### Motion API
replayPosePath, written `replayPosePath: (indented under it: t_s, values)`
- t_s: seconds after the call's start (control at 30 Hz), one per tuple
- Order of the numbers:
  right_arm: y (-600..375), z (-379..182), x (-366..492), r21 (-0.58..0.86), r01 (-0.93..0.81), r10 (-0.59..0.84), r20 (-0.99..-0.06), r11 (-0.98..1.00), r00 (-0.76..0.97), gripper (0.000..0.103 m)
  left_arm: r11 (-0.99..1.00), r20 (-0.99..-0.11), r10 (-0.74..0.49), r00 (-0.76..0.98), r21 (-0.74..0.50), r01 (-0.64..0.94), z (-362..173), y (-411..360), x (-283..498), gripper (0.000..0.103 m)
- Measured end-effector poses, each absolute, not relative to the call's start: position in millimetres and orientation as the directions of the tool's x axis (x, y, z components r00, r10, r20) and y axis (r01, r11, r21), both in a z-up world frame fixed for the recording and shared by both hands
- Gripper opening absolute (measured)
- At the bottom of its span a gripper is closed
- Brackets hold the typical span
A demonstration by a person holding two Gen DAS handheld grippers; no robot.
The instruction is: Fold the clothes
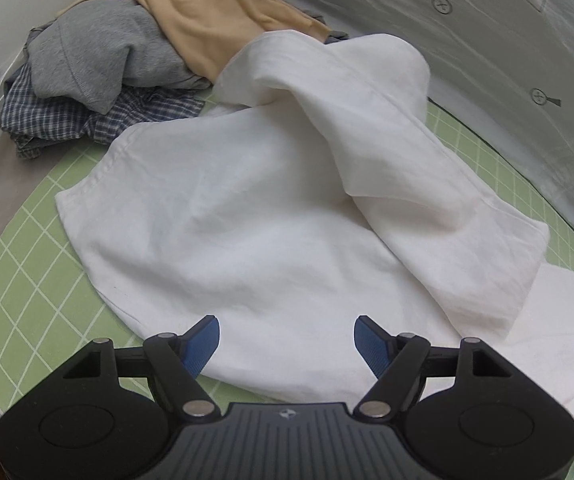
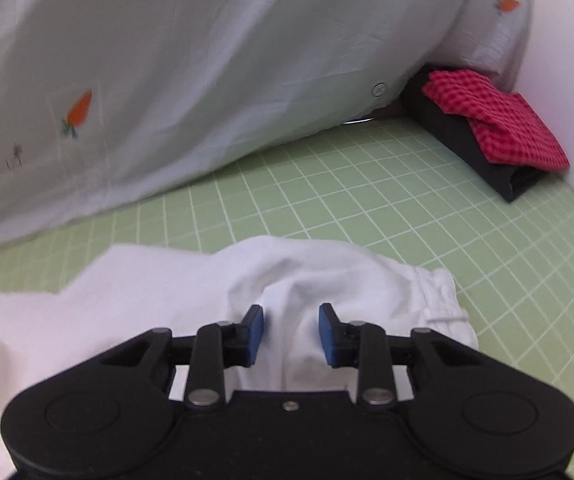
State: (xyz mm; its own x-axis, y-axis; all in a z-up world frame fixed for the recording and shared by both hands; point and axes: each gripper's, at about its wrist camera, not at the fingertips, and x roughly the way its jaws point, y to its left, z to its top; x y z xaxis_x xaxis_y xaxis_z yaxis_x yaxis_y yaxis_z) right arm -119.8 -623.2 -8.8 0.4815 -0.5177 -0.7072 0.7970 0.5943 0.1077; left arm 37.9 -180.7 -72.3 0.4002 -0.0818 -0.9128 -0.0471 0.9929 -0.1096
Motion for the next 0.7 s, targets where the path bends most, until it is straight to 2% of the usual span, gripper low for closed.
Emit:
replayPosePath:
  t_s: [0.03, 0.1, 0.17, 0.27, 0.3, 0.33, 0.37, 0.43, 0.5, 0.7]
  values:
    - [-620, -4, -122, 0.127, 0.800, -0.525, -0.693, 0.586, 0.494, 0.076, 0.993, -0.912, -0.087, 0.400, -0.111, -0.036, -71, -182, 34, 0.075]
    - [-614, 2, -120, 0.128, 0.791, -0.541, -0.664, 0.598, 0.516, 0.095, 0.993, -0.911, -0.098, 0.400, -0.113, -0.014, -69, -185, 26, 0.075]
    - [-614, 1, -106, 0.095, 0.760, -0.525, -0.667, 0.644, 0.528, 0.096, 0.993, -0.909, -0.106, 0.402, -0.117, -0.004, -66, -185, 19, 0.075]
    - [-626, -17, -79, 0.004, 0.750, -0.515, -0.723, 0.662, 0.459, 0.097, 0.992, -0.903, -0.109, 0.416, -0.124, -0.010, -61, -180, 8, 0.076]
    - [-630, -24, -74, 0.005, 0.748, -0.498, -0.744, 0.663, 0.446, 0.090, 0.992, -0.899, -0.108, 0.425, -0.126, -0.015, -58, -178, 5, 0.076]
    - [-633, -30, -70, 0.014, 0.747, -0.477, -0.762, 0.665, 0.439, 0.075, 0.991, -0.894, -0.107, 0.434, -0.129, -0.021, -55, -176, 2, 0.076]
    - [-635, -34, -69, 0.004, 0.751, -0.480, -0.767, 0.660, 0.426, 0.067, 0.991, -0.890, -0.106, 0.444, -0.131, -0.026, -53, -174, -1, 0.076]
    - [-630, -34, -74, -0.051, 0.736, -0.512, -0.750, 0.675, 0.418, 0.022, 0.989, -0.881, -0.104, 0.461, -0.140, -0.045, -49, -170, -5, 0.076]
    - [-624, -29, -92, -0.039, 0.724, -0.515, -0.729, 0.688, 0.450, 0.006, 0.988, -0.880, -0.100, 0.464, -0.145, -0.062, -48, -166, -7, 0.076]
    - [-580, -16, -184, -0.071, 0.724, -0.562, -0.684, 0.686, 0.465, 0.003, 0.992, -0.895, -0.092, 0.437, -0.123, -0.041, -47, -160, -23, 0.076]
